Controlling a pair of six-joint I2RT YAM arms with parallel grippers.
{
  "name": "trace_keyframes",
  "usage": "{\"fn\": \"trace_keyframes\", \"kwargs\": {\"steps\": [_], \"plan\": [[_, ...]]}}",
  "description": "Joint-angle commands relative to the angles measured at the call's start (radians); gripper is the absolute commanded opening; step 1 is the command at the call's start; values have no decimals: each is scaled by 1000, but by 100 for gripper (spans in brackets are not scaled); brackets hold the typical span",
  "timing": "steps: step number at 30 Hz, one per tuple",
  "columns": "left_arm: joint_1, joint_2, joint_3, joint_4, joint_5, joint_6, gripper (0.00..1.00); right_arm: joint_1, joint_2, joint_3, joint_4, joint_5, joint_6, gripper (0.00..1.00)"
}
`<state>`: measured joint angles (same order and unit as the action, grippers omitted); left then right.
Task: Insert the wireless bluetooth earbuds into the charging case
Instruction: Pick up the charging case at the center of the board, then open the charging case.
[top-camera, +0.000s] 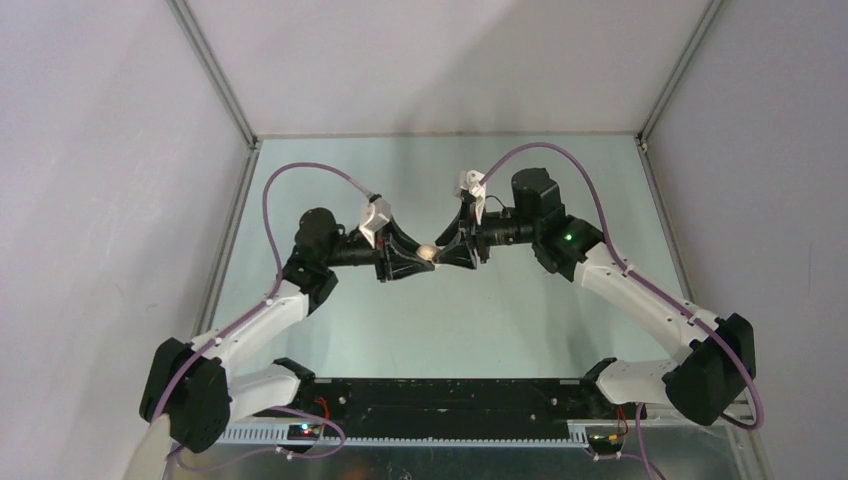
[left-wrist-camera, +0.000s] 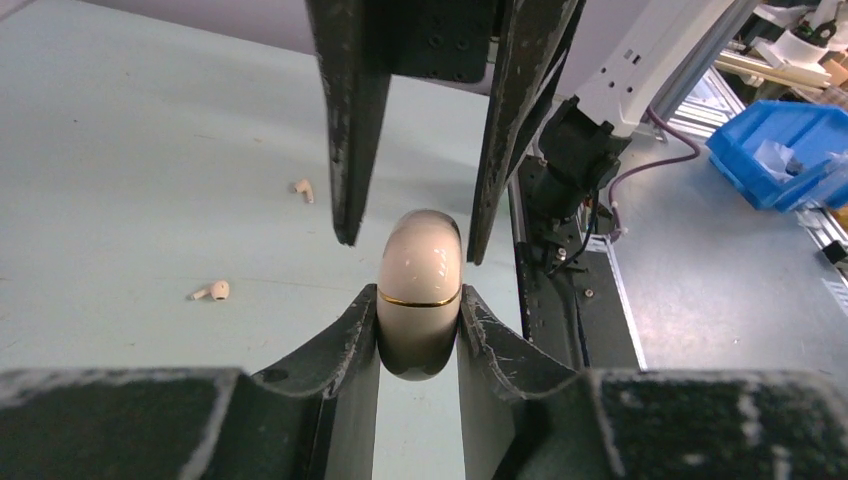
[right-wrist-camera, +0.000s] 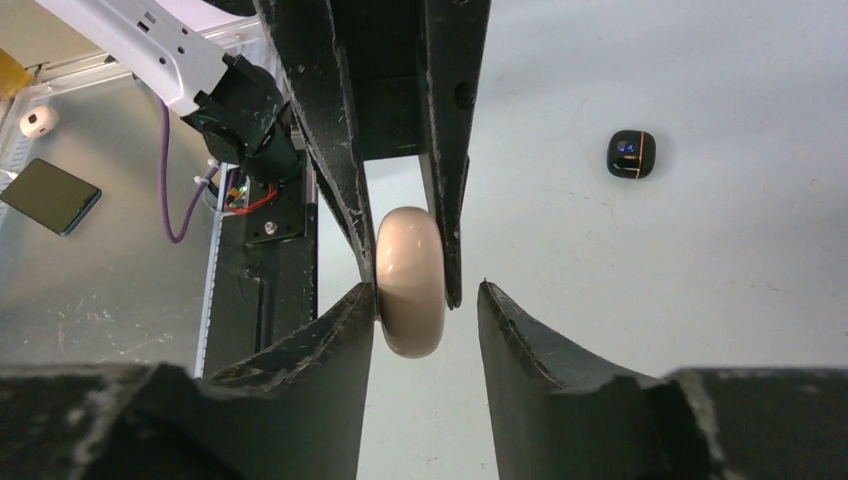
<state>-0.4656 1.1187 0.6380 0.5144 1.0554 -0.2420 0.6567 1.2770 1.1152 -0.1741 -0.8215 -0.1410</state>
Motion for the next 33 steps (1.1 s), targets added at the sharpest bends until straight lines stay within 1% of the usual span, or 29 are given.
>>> {"fn": "trace_keyframes", "kwargs": {"steps": [1, 2, 4, 16, 20, 28, 33], "plan": [[-17, -4, 31, -68, 24, 83, 15, -12, -17, 11, 53, -19, 11, 49], [-18, -4, 33, -75, 23, 93, 14, -12, -16, 12, 53, -23, 13, 53], [-20, -3, 36, -89, 24, 103, 14, -11, -13, 11, 55, -31, 16, 55], [-21, -7, 38, -91, 25, 104, 14, 13, 6, 13, 16, 11, -46, 59], [-22, -6, 37, -91, 26, 104, 14, 28, 6, 12, -7, 18, -79, 65], [-22, -7, 37, -88, 20, 104, 14, 34, 10, 11, -16, 81, -103, 66], [-22, -6, 38, -83, 29, 102, 10, 32, 6, 11, -13, 110, -107, 66]]}}
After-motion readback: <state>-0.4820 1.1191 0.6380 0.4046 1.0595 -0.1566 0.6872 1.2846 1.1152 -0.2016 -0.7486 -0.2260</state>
